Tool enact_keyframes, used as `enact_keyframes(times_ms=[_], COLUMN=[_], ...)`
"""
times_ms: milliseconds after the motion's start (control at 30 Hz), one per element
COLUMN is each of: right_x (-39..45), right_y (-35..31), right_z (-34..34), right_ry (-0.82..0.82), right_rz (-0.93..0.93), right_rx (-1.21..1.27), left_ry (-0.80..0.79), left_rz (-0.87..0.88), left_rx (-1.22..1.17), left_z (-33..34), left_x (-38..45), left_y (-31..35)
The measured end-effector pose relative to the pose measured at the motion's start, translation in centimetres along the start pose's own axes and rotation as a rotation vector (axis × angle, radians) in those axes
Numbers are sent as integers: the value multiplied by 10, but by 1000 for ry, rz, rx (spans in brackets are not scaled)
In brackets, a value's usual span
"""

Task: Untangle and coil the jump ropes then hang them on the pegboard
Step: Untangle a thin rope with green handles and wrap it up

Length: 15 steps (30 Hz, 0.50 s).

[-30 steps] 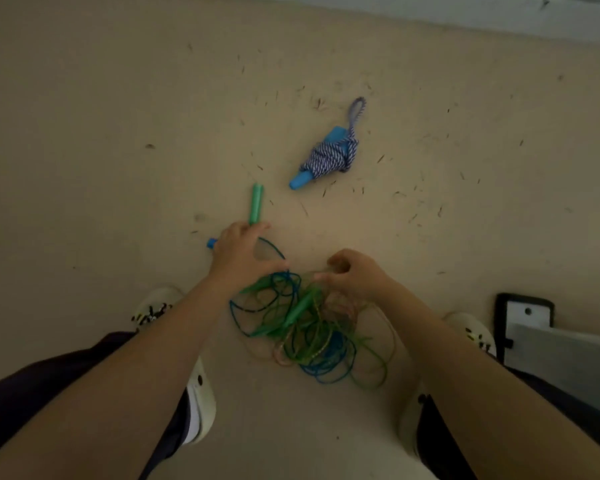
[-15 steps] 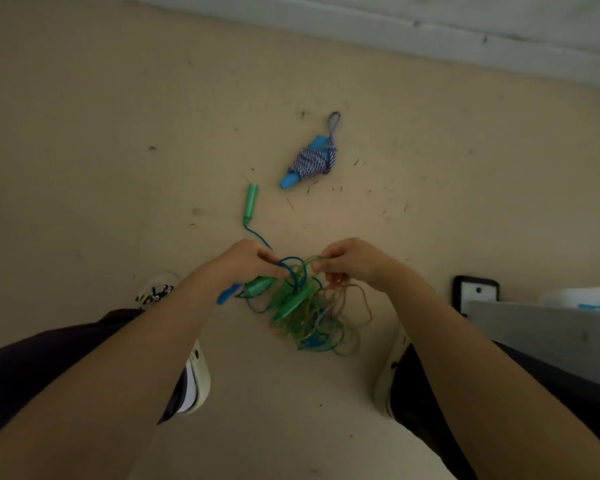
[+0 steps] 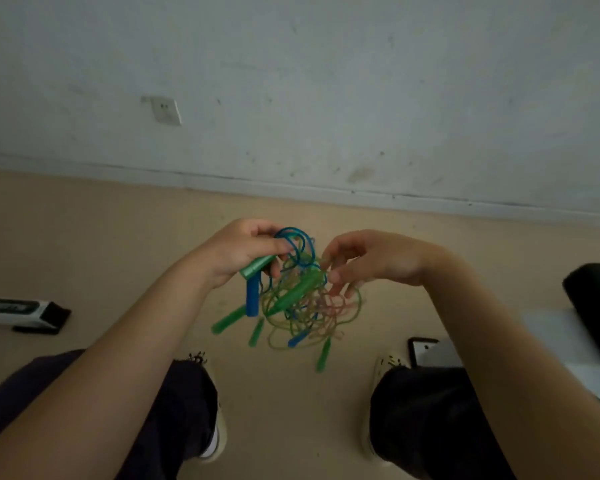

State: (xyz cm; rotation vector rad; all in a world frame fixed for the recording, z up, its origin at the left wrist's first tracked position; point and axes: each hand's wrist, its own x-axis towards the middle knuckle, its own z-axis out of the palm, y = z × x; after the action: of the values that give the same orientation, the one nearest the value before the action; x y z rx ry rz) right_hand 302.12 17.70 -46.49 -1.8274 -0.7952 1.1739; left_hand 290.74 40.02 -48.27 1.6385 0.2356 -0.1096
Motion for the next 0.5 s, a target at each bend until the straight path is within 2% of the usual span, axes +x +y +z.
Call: enact_keyframes(times_ms=[33,133,200,333,500], right_x=[-14,-40,-43,-28,-15], right_y=[-14,-44,-52,-40,-2], right_z=[3,16,27,37,43], right_ry=[47,334,441,521,557], right_rz=[-33,-171,-274,-341,-354], right_rx=[-37,-243,-281,-222,14], left_ry=[38,91,90,29,-12], left_rz=[39,112,120,102,45], left_rx=[-29,-110,-144,-118,-72], left_z=[3,15,24,36,30], left_x=[-10,-31,-39,-43,-40], left_y=[14,41,49,42,11])
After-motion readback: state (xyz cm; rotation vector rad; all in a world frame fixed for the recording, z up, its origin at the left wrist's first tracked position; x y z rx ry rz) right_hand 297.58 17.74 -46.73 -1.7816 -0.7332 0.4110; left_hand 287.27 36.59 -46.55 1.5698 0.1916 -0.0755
